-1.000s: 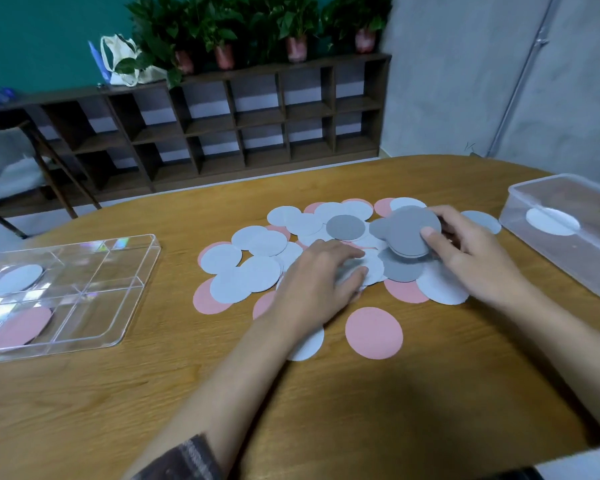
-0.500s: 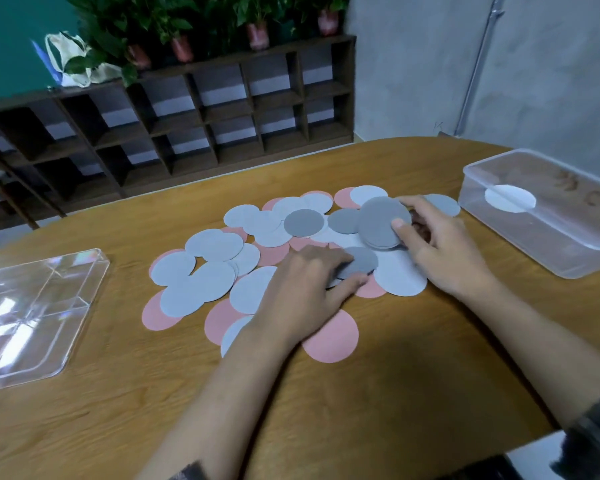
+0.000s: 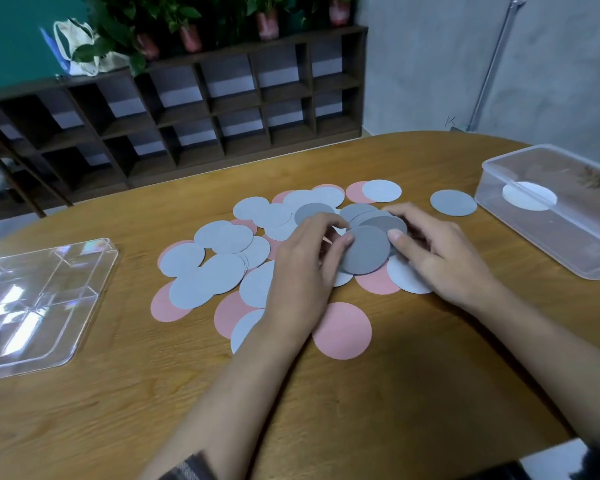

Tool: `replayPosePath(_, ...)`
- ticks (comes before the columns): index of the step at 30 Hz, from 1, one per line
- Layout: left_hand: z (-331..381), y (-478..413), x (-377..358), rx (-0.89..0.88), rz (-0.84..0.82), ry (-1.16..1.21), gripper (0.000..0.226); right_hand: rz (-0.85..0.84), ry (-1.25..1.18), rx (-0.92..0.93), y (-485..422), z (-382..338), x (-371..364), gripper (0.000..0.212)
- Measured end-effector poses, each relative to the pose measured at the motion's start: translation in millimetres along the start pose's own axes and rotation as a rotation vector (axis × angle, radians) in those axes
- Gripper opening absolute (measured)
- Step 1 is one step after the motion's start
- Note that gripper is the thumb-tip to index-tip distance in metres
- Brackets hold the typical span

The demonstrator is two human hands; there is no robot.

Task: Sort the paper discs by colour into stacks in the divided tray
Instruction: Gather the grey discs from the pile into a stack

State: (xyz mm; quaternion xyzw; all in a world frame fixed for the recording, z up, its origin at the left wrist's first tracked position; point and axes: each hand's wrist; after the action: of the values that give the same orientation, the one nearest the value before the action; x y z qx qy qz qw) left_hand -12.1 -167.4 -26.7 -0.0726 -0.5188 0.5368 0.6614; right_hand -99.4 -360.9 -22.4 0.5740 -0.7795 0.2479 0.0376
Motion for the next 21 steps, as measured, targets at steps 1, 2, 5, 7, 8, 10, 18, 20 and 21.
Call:
replayPosePath(1, -0.5, 0.0, -1.0, 0.034, 0.008, 0.024, 0.006, -0.001, 0.0, 0.0, 0.0, -0.5, -1.2, 0.033)
replayPosePath(2, -1.1, -0.3, -2.0, 0.07, 0.01, 0.053, 0.006, -0.002, 0.0, 0.001, -0.4, -0.8, -2.2, 0.035)
replayPosePath(5, 0.9, -0.5, -3.4, 0.13, -0.017, 0.117, 0.015, -0.001, -0.006, -0.005, -0.9, -1.1, -3.4, 0.037)
replayPosePath(7, 4.1, -0.9, -3.2, 0.085, -0.014, 0.058, 0.025, 0.002, -0.019, -0.015, -1.0, -1.6, -2.5, 0.039)
replayPosePath(8, 5.2, -1.2, -3.7, 0.059, -0.011, 0.02, 0.027, 0.004, -0.019, -0.019, -0.9, -1.6, -2.1, 0.04)
replayPosePath(10, 4.7, -1.8, -5.3, 0.041, -0.004, -0.021, 0.028, 0.009, -0.01, -0.026, -0.7, -0.6, -1.9, 0.041)
replayPosePath(18, 2.7, 0.1, -8.1, 0.112, -0.069, -0.005, 0.035, -0.042, 0.093, -0.027, 1.2, 1.1, -4.8, 0.046)
replayPosePath(20, 1.2, -0.8, -8.7, 0.118, -0.069, 0.028, 0.035, -0.048, 0.096, -0.035, 1.7, 0.6, -4.8, 0.046)
replayPosePath(21, 0.9, -1.1, -8.3, 0.11, -0.072, 0.041, 0.035, -0.053, 0.098, -0.038, 2.0, -0.1, -5.7, 0.046)
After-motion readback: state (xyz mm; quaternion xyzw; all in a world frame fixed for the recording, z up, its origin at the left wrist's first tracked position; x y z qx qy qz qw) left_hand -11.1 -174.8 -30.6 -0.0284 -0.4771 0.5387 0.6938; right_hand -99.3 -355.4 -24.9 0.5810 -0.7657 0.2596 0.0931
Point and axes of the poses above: each hand's wrist, its own y-axis away from the middle knuckle, its own x-axis out of the back of the hand, z = x × y, and after that the axes turned 14 degrees about -y, right-handed
